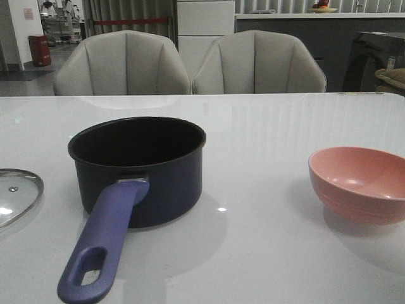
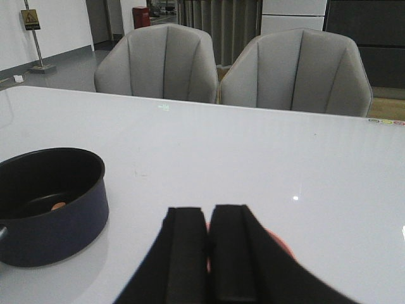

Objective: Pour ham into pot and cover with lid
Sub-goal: 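Release the bowl and raise the right gripper away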

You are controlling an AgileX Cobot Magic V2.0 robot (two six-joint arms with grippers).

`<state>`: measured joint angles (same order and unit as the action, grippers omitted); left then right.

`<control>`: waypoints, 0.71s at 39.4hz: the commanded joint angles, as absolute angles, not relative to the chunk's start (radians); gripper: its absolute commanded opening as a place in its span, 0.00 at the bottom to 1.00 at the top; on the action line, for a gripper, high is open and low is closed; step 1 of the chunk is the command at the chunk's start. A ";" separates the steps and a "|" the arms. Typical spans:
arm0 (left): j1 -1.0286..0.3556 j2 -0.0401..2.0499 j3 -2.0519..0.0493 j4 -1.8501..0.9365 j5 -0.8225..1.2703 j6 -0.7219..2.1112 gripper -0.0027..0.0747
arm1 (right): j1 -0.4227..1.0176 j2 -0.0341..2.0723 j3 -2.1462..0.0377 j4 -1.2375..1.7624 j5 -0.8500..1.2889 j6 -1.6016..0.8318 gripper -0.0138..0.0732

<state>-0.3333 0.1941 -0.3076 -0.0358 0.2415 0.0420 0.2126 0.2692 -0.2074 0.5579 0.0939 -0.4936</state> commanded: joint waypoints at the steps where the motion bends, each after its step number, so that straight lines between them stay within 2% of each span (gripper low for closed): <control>1: -0.342 0.204 -0.334 -0.045 0.159 0.041 0.86 | 0.211 0.276 -0.237 0.567 0.036 -0.501 0.33; 20: -0.342 0.204 -0.334 -0.046 0.161 0.041 0.86 | 0.211 0.276 -0.237 0.567 0.036 -0.501 0.33; 28: -0.342 0.257 -0.367 -0.069 0.247 -0.018 0.86 | 0.211 0.276 -0.237 0.567 0.036 -0.501 0.33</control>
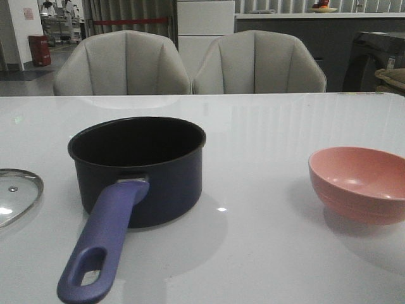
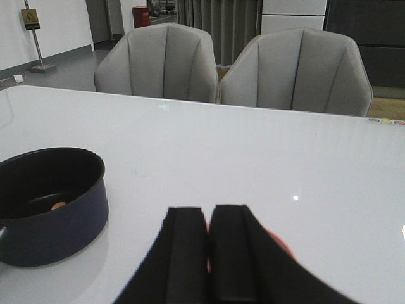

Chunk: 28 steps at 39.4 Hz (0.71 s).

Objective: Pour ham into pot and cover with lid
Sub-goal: 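Release the bowl and raise the right gripper away, then lower the left gripper onto the purple knob of the lid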

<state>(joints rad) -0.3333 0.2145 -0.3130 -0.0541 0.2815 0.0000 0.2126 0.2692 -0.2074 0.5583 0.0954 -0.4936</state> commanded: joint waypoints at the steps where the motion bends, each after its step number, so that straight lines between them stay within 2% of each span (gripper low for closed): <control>1: -0.342 0.272 -0.377 -0.069 0.265 -0.018 0.86 | 0.211 0.276 -0.237 0.567 0.036 -0.501 0.33; 11: -0.342 0.454 -0.539 -0.065 0.361 -0.018 0.86 | 0.211 0.276 -0.237 0.567 0.036 -0.501 0.33; 16: -0.320 0.603 -0.641 -0.039 0.486 -0.019 0.86 | 0.211 0.276 -0.237 0.567 0.036 -0.501 0.33; 28: -0.155 0.948 -0.872 -0.039 0.707 -0.056 0.86 | 0.211 0.276 -0.237 0.567 0.036 -0.501 0.33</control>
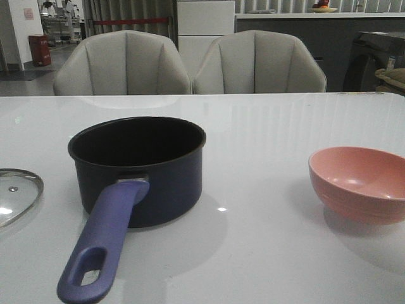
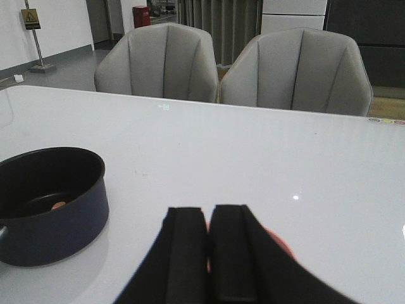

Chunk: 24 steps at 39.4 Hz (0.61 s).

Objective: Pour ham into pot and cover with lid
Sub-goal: 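Lower the left gripper onto the purple knob of the lid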

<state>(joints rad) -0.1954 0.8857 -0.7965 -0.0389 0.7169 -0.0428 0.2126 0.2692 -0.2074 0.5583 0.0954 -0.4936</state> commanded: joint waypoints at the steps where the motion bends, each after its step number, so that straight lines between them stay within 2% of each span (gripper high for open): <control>1: -0.142 0.975 -0.883 -0.041 0.717 -0.056 0.86 | 0.211 0.276 -0.237 0.567 0.036 -0.501 0.33; 9: -0.071 1.159 -0.979 -0.072 0.794 -0.036 0.86 | 0.211 0.276 -0.237 0.567 0.036 -0.501 0.33; 24: -0.069 1.504 -1.218 -0.083 0.959 0.011 0.86 | 0.211 0.276 -0.237 0.567 0.036 -0.501 0.33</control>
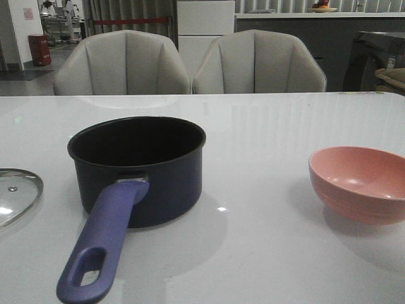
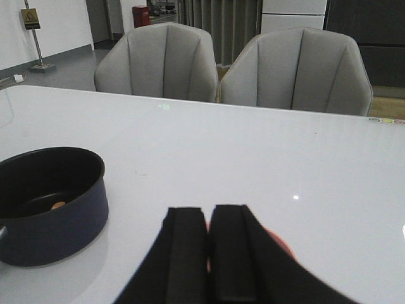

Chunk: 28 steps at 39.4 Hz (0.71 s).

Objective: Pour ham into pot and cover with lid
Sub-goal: 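Lower the left gripper onto the purple knob of the lid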

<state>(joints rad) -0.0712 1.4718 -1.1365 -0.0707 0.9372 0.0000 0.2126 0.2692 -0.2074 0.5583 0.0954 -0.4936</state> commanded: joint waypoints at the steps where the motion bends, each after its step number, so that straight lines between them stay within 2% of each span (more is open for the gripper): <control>1: -0.067 1.520 -1.237 -0.083 0.968 0.012 0.86 | 0.211 0.276 -0.237 0.567 0.036 -0.501 0.33; 14: 0.016 1.705 -1.366 -0.100 1.036 0.015 0.86 | 0.211 0.276 -0.237 0.567 0.036 -0.501 0.33; 28: 0.017 1.789 -1.379 -0.128 1.048 0.067 0.86 | 0.211 0.276 -0.237 0.567 0.036 -0.501 0.33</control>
<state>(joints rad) 0.0168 1.8088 -1.3494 -0.1161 1.0455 0.0643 0.2126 0.2692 -0.2074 0.5583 0.0954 -0.4936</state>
